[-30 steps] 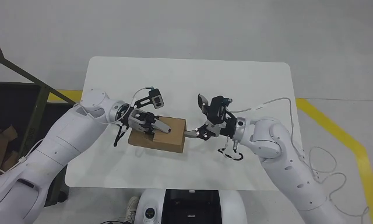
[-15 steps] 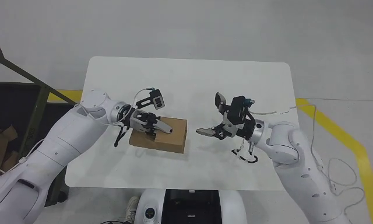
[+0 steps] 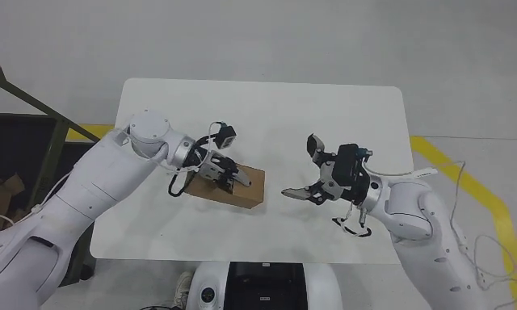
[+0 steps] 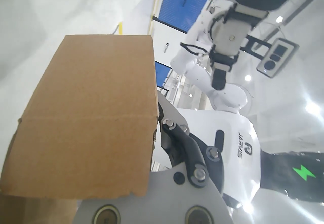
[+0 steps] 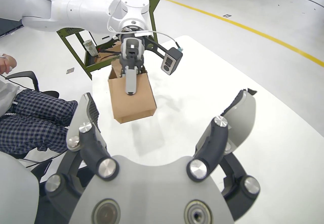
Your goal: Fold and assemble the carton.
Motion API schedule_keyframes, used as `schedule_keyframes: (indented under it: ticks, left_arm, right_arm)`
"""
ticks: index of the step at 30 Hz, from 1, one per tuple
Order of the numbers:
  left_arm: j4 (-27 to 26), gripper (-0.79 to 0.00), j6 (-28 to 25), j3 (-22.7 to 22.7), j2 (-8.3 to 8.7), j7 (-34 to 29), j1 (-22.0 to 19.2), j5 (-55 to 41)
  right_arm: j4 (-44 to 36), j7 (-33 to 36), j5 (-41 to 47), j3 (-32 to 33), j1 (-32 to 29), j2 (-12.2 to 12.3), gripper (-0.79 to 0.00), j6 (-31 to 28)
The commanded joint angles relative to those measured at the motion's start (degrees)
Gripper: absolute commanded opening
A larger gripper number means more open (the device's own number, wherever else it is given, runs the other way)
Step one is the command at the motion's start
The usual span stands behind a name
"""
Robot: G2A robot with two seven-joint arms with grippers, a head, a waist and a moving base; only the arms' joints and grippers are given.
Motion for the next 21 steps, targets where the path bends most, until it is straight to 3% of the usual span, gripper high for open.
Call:
schedule_keyframes:
  ticks: [1, 6, 10, 21]
  left_arm:
    - [-0.5, -0.785, 2.1, 1.7, -0.87, 2.7, -1.4, 3.9]
    - [-1.5, -0.785, 8.1, 6.9, -3.84, 4.4, -6.0, 10.5]
    - [0.9, -0.785, 12.0, 11.0, -6.55, 3.6, -9.9, 14.7]
    - [8.1, -0.785, 16.3, 19.6, -13.5, 0.9, -17.6, 24.4]
  right_arm:
    - [-0.8, 0.3, 0.3, 0.6, -1.1, 0.2, 0.0, -0.4]
    - [-2.1, 1.4, 1.0, 1.5, -2.9, 0.7, 0.0, -1.0]
    - [-2.4, 2.0, 1.7, 2.3, -4.2, 1.0, 0.0, -1.4]
    - [-3.2, 1.1, 3.1, 5.2, -8.2, 1.9, 0.0, -2.6]
